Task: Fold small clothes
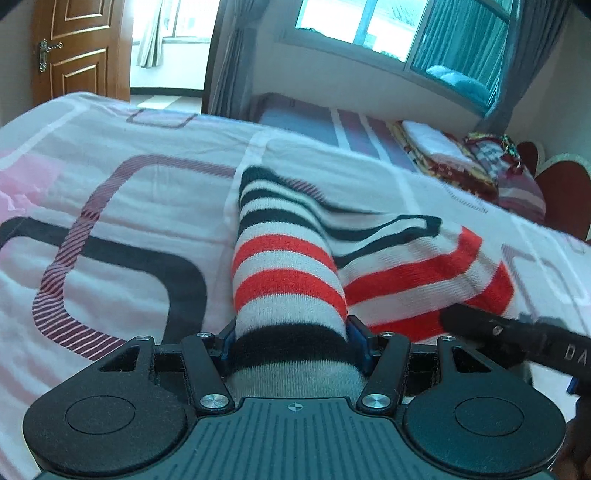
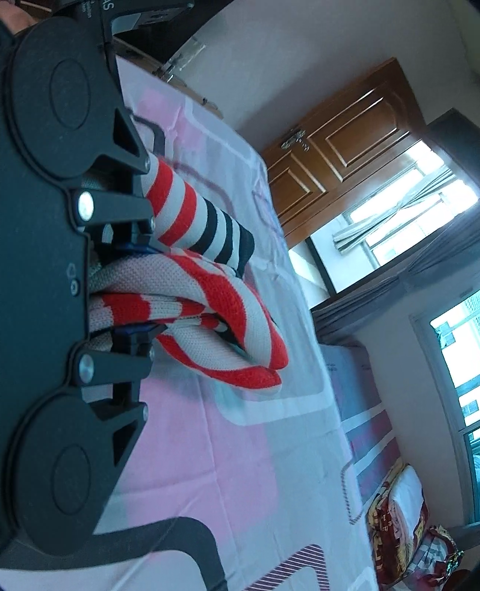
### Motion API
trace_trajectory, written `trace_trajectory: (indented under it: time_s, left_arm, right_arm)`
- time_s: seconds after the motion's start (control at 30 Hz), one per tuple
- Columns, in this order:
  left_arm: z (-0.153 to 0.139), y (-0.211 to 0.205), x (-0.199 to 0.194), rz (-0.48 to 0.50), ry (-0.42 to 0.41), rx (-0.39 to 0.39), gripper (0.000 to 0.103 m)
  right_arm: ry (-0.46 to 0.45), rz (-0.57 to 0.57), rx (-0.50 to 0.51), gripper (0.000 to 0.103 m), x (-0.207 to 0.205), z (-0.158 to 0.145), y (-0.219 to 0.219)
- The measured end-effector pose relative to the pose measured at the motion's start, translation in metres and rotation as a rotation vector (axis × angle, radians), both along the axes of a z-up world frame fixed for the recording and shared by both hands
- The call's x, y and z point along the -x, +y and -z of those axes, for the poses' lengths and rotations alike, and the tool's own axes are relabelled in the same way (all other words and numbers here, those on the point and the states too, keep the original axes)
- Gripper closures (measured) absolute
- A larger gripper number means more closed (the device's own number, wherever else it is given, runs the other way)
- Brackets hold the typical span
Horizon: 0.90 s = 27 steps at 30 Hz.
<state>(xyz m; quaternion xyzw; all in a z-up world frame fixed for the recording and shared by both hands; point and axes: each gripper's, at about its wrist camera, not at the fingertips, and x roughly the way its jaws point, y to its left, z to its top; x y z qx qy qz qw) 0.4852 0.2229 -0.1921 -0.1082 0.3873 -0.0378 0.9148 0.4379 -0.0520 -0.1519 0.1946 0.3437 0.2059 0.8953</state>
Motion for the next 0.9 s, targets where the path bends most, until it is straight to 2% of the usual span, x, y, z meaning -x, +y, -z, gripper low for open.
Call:
trace_trajectory:
  time_s: [0.1, 0.23, 0.33, 0.4, 0.5, 0.6, 0.63, 0.8, 0.9]
  left_arm:
    - [0.007, 0.002, 0.005, 0.021, -0.016, 0.006, 0.038]
    - [0.013, 0.002, 0.003, 0.014, -0.014, 0.006, 0.025]
    - [0.014, 0.014, -0.002, 0.001, 0.023, 0.055, 0.021]
    - [0.010, 0.014, -0.002, -0.003, 0.027, 0.044, 0.021]
    - [-0.005, 0.010, 0.002, -0.014, -0.015, 0.008, 0.021]
    - [-0.015, 0.008, -0.004, -0.023, -0.043, -0.006, 0.021]
    - [-0.015, 0.007, -0.010, -0.030, -0.041, -0.025, 0.021]
    - [0.005, 0.007, -0.035, -0.058, 0.043, -0.016, 0.021]
    - [0.014, 0.002, -0.035, -0.057, 0.044, -0.030, 0.020]
  right_arm:
    - [0.030, 0.036, 0.015, 0.070, -0.001, 0.014, -0.001]
    - [0.091, 0.073, 0.057, 0.063, -0.002, 0.035, -0.008]
    - [0.111, 0.089, 0.040, 0.057, 0.000, 0.037, -0.012]
    - [0.109, 0.084, 0.071, 0.054, -0.001, 0.035, -0.009]
    - [0.093, 0.093, 0.098, 0.054, 0.002, 0.025, -0.005]
    - [0.016, 0.133, 0.142, 0.054, 0.002, 0.006, -0.002]
    - [0.000, 0.135, 0.152, 0.059, -0.002, 0.000, -0.001]
    - [-0.049, 0.107, 0.245, 0.067, -0.019, -0.014, 0.025]
    - [-0.053, 0.089, 0.306, 0.069, -0.025, -0.007, 0.037]
